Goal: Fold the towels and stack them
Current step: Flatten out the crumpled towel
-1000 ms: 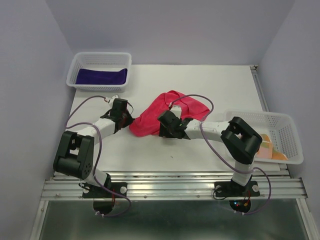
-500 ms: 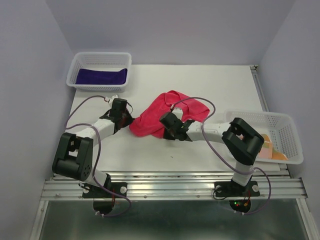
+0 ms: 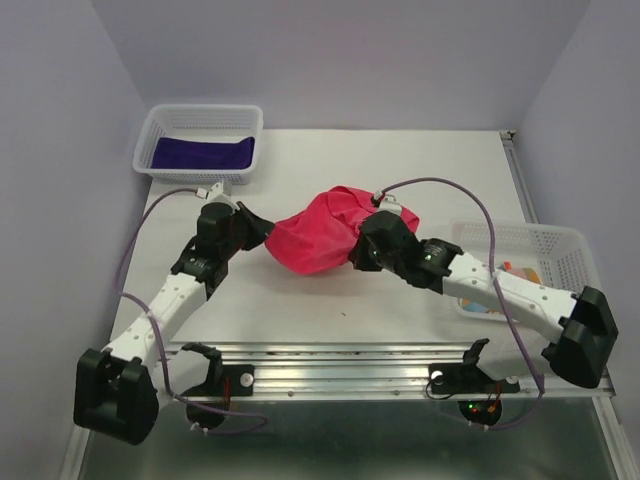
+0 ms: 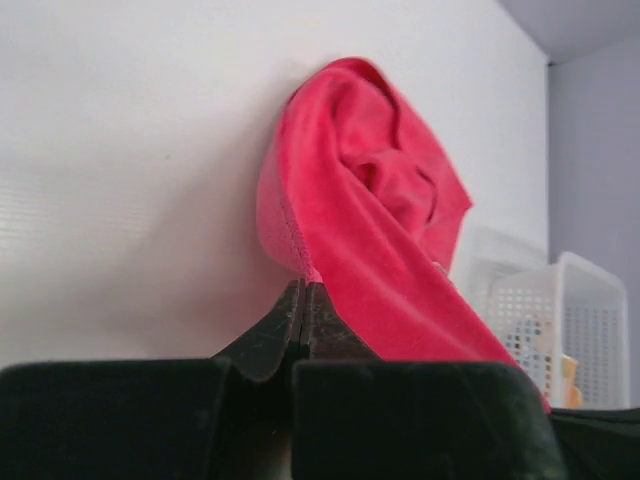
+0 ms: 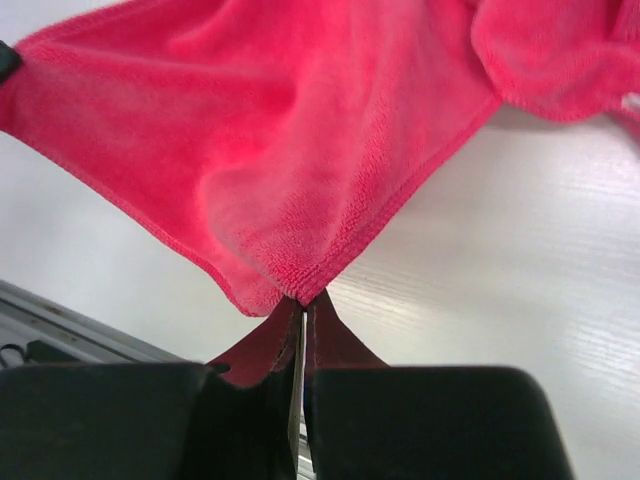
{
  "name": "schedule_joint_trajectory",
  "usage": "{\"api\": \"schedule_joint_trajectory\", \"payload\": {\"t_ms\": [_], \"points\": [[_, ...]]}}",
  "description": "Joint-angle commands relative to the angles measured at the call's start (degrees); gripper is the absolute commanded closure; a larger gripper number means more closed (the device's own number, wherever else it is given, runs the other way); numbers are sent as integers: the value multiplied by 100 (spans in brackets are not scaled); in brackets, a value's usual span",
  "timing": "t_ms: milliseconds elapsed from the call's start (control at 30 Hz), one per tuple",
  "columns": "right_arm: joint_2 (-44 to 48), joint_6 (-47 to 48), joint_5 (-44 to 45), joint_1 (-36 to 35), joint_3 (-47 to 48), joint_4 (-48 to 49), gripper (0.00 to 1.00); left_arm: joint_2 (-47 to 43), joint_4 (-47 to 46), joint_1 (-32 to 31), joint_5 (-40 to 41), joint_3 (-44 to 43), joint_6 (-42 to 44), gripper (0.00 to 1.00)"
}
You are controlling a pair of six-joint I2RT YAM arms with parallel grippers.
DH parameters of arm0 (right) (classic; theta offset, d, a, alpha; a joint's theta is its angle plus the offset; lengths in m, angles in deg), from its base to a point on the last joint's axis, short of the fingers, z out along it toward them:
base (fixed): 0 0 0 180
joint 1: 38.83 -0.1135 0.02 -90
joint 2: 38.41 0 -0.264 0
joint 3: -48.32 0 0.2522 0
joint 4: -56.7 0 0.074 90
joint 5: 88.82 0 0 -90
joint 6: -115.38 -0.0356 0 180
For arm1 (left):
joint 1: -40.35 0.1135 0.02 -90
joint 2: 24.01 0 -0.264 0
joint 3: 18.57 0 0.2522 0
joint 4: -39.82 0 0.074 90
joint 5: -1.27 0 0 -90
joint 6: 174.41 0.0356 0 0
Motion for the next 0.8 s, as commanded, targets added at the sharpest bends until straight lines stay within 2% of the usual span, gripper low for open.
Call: {"api": "schedule_joint_trajectory", "payload": {"t_ms": [0, 133, 200, 367, 467, 567, 667, 767], "points": [[587, 836, 156, -53, 704, -215, 99, -872, -406, -100, -453, -270, -148, 100], [931, 1383, 210, -53, 1626, -250, 99, -1314, -195, -109, -418, -1015, -192, 100], [1019, 1541, 245, -44, 1742, -224, 99, -1411, -142, -109, -409, -1316, -183, 100], [1143, 2060, 70, -44, 2822, -312, 99, -1499, 96, -109, -523, -2581, -78, 100], [1038, 2385, 7, -53, 3543, -365, 99, -1526, 192, -109, -67, -3188, -69, 100], [774, 2736, 253, -53, 4367, -610, 99, -1342, 280, -109, 180, -3750, 98, 100], [143, 3096, 666, -27, 5097, -882, 99, -764, 455, -109, 320, -4286, 212, 100], [-166, 3413, 702, 227, 5660, -831, 99, -289, 588, -109, 531, -4831, 344, 100]]}}
